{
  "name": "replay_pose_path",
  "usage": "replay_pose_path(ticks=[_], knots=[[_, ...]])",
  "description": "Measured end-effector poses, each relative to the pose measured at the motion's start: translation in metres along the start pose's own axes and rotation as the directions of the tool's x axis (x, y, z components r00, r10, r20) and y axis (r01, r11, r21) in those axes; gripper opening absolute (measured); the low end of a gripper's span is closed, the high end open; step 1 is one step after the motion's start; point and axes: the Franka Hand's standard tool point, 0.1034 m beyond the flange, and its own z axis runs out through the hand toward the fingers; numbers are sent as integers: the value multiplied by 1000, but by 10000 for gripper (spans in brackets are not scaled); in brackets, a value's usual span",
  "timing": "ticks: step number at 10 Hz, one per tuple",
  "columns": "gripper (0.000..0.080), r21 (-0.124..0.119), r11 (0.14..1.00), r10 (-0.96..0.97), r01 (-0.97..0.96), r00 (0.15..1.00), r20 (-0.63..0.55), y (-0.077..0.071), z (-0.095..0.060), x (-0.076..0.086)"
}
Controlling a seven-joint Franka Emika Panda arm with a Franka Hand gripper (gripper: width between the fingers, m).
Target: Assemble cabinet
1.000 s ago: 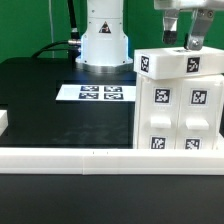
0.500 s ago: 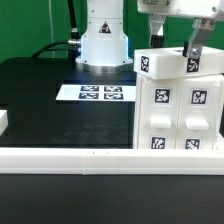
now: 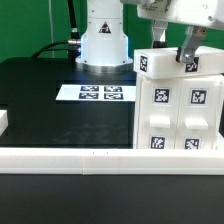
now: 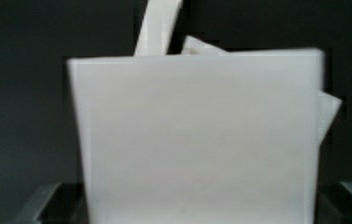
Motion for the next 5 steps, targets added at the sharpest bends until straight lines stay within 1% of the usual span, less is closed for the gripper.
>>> replay_pose_path(ticks=[2,4,5], knots=[[558,0,1000,3,-3,1000,0,0,0,0],[558,1,998,61,-61,998,-1,0,0,-1],[558,2,986,168,-168,986,-1,0,0,-1]])
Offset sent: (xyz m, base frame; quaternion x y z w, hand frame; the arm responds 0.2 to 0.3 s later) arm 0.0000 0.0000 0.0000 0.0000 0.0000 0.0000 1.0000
